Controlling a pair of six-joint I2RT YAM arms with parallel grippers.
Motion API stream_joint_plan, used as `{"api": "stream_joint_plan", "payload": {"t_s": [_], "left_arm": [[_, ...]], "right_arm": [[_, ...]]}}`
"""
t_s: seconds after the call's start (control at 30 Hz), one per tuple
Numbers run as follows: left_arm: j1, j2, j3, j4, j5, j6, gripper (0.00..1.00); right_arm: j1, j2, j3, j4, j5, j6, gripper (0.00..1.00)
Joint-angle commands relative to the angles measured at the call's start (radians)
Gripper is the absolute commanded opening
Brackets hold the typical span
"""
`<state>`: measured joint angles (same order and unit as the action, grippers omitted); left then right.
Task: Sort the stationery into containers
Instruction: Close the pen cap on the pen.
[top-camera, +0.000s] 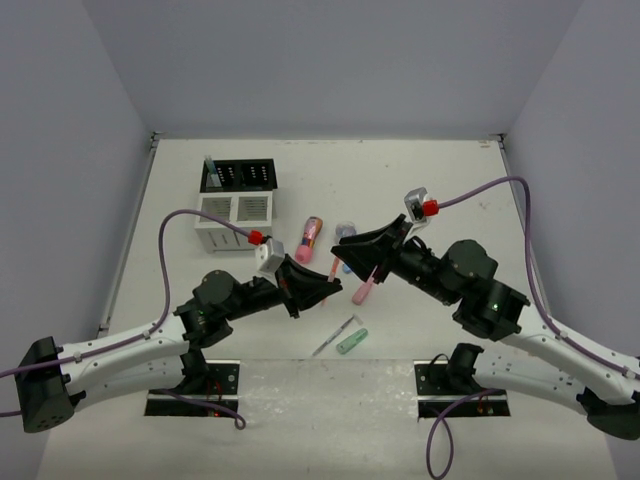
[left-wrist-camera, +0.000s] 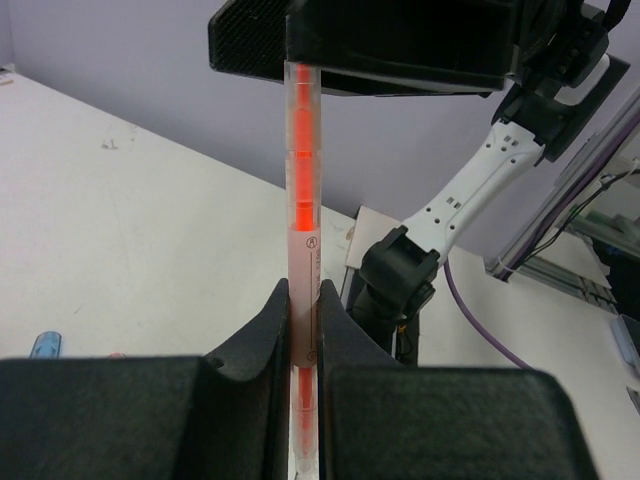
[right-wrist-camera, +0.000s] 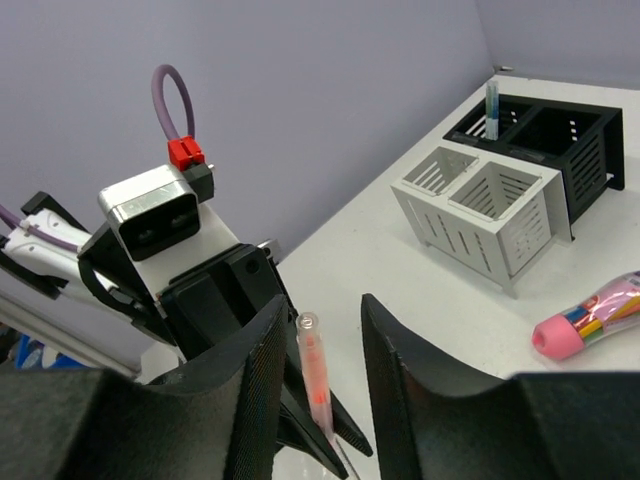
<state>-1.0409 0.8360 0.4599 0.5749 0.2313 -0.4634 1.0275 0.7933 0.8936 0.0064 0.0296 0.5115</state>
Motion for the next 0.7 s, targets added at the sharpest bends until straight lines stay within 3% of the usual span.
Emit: {"api": "stream_joint_plan", "payload": {"t_s": [0.0, 0.03, 0.1, 0.37, 0.67], "left_arm": [[0.004, 0.002, 0.006, 0.051, 0.017, 0.032, 0.0], [0.004, 0.003, 0.007, 0.048, 0.017, 0.032, 0.0], [0.004, 0.003, 0.01, 0.042, 0.008, 0.034, 0.0], [0.005, -0.008, 0.032, 0.02, -0.064, 0.046, 0.0], [0.012, -0.029, 0.155, -0.036, -0.104, 0.215, 0.0]], "right_arm": [[0.005, 0.014, 0.047, -0.003, -0.007, -0.015, 0.26], [0.005, 0.014, 0.046, -0.003, -0.008, -0.016, 0.13], [0.005, 0.012, 0.04, -0.003, -0.002, -0.011, 0.0], [0.006, -0.002, -0.008, 0.006, -0.017, -0.001, 0.0], [0.021, 0.049, -0.124, 0.021, -0.056, 0.06, 0.0]]}}
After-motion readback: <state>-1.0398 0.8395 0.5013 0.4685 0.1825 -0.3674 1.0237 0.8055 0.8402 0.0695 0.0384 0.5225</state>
